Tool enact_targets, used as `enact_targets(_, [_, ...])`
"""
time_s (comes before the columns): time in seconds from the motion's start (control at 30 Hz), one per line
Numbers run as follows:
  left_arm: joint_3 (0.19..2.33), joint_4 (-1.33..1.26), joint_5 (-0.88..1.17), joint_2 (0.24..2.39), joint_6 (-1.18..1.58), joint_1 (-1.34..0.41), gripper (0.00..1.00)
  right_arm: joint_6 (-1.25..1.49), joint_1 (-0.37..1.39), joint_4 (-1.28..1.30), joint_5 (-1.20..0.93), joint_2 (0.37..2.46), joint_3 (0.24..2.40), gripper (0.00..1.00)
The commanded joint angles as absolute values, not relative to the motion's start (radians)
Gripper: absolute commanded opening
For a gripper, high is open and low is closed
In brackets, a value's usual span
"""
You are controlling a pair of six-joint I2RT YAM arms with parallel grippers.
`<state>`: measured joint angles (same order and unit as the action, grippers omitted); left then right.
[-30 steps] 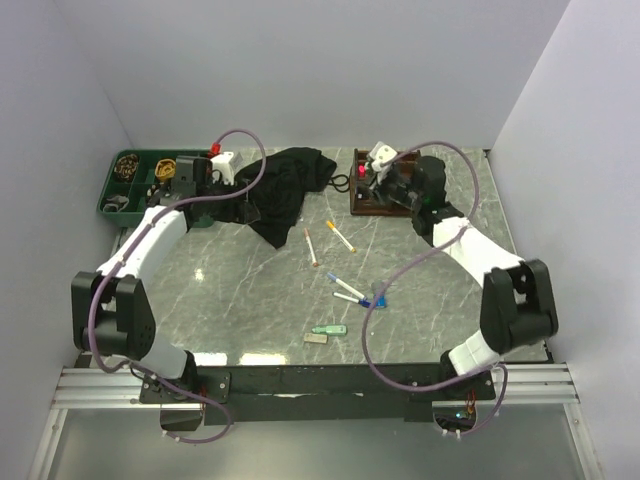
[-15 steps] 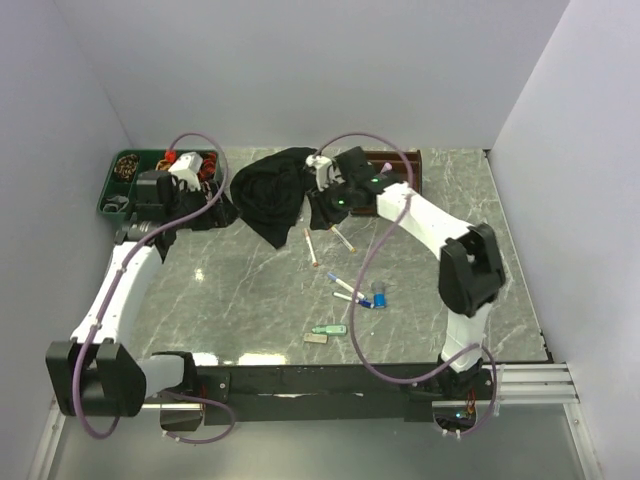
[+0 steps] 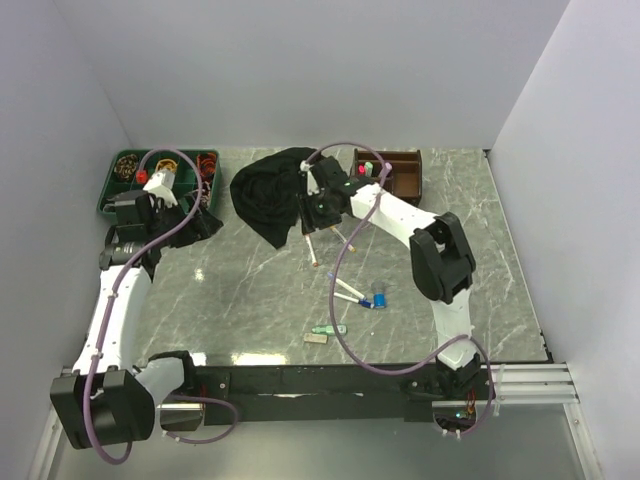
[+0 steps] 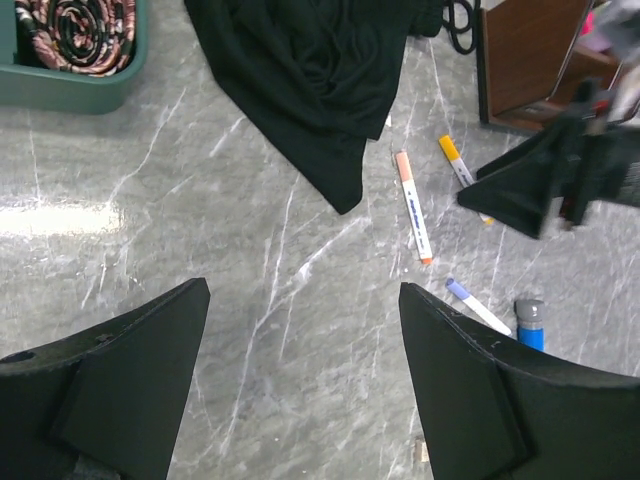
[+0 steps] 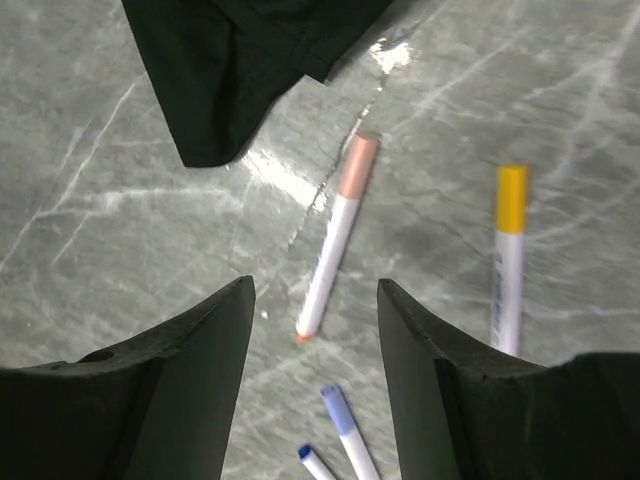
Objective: Sort the stationery into containers
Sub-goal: Pick up the pen from the center of the board.
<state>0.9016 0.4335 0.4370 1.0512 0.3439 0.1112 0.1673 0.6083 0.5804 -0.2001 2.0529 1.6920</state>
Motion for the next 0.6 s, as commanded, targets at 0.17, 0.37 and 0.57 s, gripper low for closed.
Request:
enact_targets(0.17, [0.856,0.391,0.503,1.017,0.442,0.210,0.82,0.235,0.635,0.580,-0.117,2.215,1.827,0.58])
enact_targets(0.37, [0.836,0.388,0.517,1.011,0.463,0.264,0.82,0.247,0.640,0.594,-0.104,2.272,1.862,0.52])
enact_targets(0.57, [0.841,0.377,0.523,1.022,0.474,0.268,0.81,0.230,0.658,0.620,-0.026,2.310,1.850,0.45])
